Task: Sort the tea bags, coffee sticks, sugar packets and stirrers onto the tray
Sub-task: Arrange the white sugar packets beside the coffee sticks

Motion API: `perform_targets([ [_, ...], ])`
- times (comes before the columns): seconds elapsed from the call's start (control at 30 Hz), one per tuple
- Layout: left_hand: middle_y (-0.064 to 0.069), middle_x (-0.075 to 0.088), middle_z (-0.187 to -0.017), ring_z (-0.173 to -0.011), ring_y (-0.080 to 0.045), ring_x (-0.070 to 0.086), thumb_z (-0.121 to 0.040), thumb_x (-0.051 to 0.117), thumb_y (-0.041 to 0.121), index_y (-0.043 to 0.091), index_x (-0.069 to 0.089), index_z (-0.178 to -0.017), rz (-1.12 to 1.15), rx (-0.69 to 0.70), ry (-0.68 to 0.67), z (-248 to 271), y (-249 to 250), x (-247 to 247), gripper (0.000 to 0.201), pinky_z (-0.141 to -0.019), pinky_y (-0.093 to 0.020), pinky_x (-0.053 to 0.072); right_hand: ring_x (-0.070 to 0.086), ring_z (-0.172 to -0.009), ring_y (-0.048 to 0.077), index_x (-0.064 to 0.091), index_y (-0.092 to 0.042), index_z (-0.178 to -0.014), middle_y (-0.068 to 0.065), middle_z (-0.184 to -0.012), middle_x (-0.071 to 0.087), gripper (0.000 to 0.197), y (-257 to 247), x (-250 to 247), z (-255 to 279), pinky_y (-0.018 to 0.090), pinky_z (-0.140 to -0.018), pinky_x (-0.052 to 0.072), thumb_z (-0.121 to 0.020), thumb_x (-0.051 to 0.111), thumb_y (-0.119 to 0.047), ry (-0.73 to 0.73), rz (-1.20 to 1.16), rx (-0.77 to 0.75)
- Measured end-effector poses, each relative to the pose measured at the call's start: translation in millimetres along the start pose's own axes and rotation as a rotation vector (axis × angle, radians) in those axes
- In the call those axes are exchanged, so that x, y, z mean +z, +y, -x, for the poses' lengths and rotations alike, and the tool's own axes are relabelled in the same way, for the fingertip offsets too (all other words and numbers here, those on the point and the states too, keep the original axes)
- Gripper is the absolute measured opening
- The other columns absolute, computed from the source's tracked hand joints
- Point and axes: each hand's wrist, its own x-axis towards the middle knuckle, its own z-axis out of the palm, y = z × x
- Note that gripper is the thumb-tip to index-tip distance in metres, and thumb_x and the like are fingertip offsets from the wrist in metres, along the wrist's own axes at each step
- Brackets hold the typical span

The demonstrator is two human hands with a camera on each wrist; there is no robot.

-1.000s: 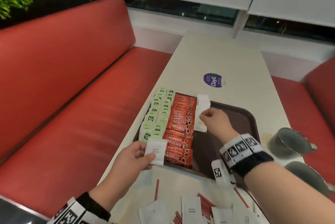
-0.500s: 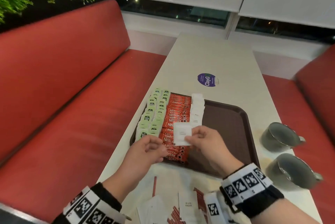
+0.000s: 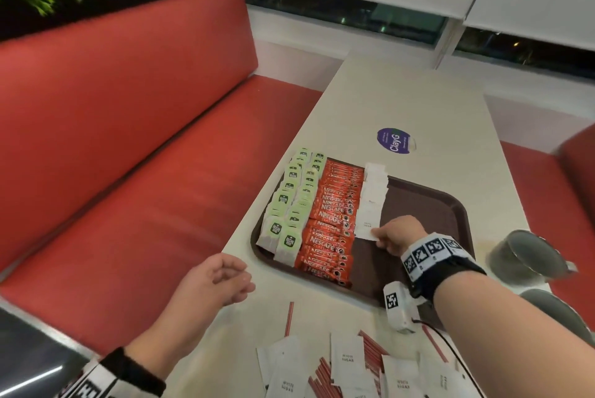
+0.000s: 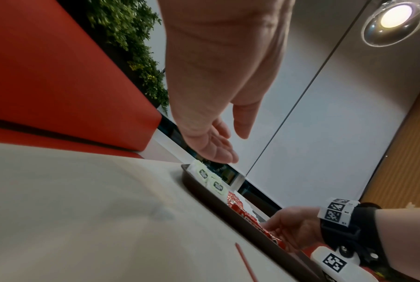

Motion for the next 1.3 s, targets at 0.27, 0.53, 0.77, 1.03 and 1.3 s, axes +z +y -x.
perform_targets([
  [0.27,-0.010,0.067,-0.080,-0.078,-0.021,0.066,-0.086,0.063,-0.002,0.002,0.060,-0.094,-0.085,0.023,0.011,13,-4,-7,0.010,-0.073,-0.028,0.053,0.057,-0.059,0.016,0.064,-0.005,-0.086,0.006,-0.070,0.065,0.022,-9,-10,72,0.027,-0.058,0.043,-0.089,0.064,-0.026,0.135,0.268,-0.336],
  [0.53,0.014,0.062,-0.105,-0.100,-0.004,0.055,-0.080,0.072,0.031,0.030,0.061,-0.101,-0.882,0.142,-0.299,34,-14,27,0.023,-0.078,-0.013,0.041,0.059,-0.073,0.008,0.065,-0.024,-0.087,-0.006,-0.082,0.065,0.010,58,-5,196,0.019,-0.062,0.045,-0.082,0.073,-0.027,-0.013,0.300,-0.610],
  [0.77,0.004,0.046,-0.134,-0.123,-0.017,0.040,-0.078,0.070,0.038,0.026,0.040,-0.139,-1.322,0.238,-0.430,46,-37,55,0.069,-0.100,-0.028,0.036,0.056,-0.090,0.015,0.059,-0.021,-0.104,-0.003,-0.104,0.057,0.035,109,38,196,0.025,-0.067,0.042,-0.079,0.070,-0.044,-0.010,0.744,-0.482],
  [1.03,0.001,0.048,-0.128,-0.118,-0.020,0.044,-0.075,0.075,0.035,0.026,0.038,-0.138,-1.365,0.248,-0.375,47,-40,58,0.074,-0.097,-0.031,0.041,0.050,-0.108,0.026,0.044,-0.019,-0.129,0.006,-0.124,0.044,0.058,105,57,196,0.034,-0.078,0.046,-0.080,0.071,-0.034,0.019,0.996,-0.500],
  [1.3,0.002,0.052,-0.116,-0.102,-0.015,0.050,-0.082,0.069,0.027,0.022,0.048,-0.122,-1.272,0.262,-0.369,52,-40,54,0.046,-0.083,-0.023,0.040,0.054,-0.089,0.021,0.054,-0.022,-0.086,-0.003,-0.089,0.053,0.013,105,55,191,0.026,-0.064,0.042,-0.081,0.061,-0.013,-0.016,0.763,-0.486],
])
